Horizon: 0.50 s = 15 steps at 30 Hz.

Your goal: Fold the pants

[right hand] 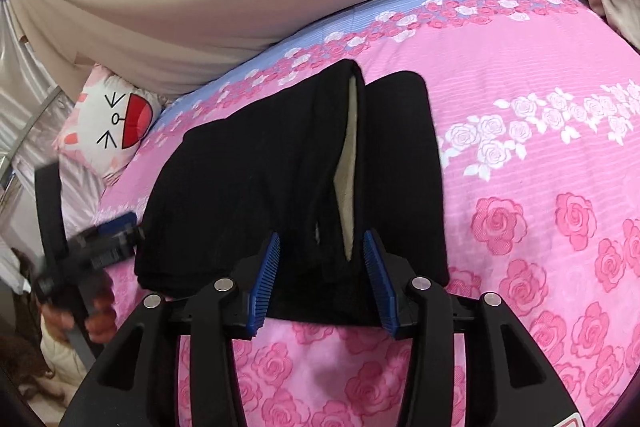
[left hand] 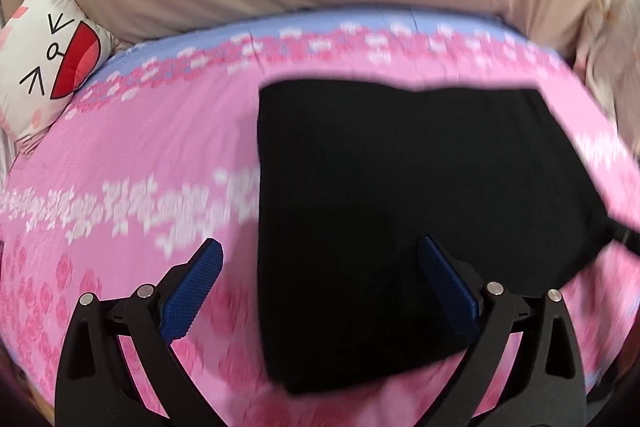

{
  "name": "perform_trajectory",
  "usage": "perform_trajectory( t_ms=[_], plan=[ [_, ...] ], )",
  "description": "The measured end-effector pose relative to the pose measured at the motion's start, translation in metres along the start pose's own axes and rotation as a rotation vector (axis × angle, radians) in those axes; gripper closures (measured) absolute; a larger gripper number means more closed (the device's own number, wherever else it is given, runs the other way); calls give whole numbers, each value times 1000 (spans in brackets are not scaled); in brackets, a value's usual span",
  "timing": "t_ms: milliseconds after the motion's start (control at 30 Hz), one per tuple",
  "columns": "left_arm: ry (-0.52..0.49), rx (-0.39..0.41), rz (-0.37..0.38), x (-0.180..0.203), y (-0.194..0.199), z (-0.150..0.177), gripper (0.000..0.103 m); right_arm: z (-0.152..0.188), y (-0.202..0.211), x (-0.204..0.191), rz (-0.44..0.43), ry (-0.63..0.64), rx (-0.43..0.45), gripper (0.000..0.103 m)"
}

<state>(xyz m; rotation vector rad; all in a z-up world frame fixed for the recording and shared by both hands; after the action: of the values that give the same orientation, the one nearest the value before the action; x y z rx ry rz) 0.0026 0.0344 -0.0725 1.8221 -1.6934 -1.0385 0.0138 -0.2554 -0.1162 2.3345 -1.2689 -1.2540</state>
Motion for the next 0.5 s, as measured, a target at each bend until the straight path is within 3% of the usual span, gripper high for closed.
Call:
perform_trajectory(
  t_ms=[100, 133, 167, 233, 333, 400, 500],
  plan=[
    [26, -13, 34, -6, -9, 13, 5, 3, -8, 0, 13, 43, -9, 60],
    [48, -43, 58, -10, -10, 12, 5, 4, -9, -1, 31, 65, -18, 68],
    [61, -65, 68, -13, -10, 11, 5, 3, -7, -6, 23, 73, -20, 82],
    [52, -68, 42, -18, -8, 9, 5, 0, 7, -18, -30, 77, -2, 90],
    [30, -54, 24, -16, -10, 12, 5, 0, 14, -18, -20, 92, -6, 88],
    [40, -55, 21, -14, -11, 12, 5, 12, -4, 5, 34, 67, -64, 83],
    [27, -49, -2, -14, -5, 10, 5, 9, 5, 7, -46, -17, -18, 77]
  ],
)
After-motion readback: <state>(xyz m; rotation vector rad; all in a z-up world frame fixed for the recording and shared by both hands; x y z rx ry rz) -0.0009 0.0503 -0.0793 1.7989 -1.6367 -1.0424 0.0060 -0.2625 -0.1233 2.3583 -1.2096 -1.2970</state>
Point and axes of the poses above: each gripper's, at about its wrist camera, not at the fingertips, and y roughly against the way its jaws point, x to its right, z to its underside, the point moved 7 cm from there along -y, roughly the way its jaws point, and after that the axes turned 14 degrees about -z, right-handed, at the moved point
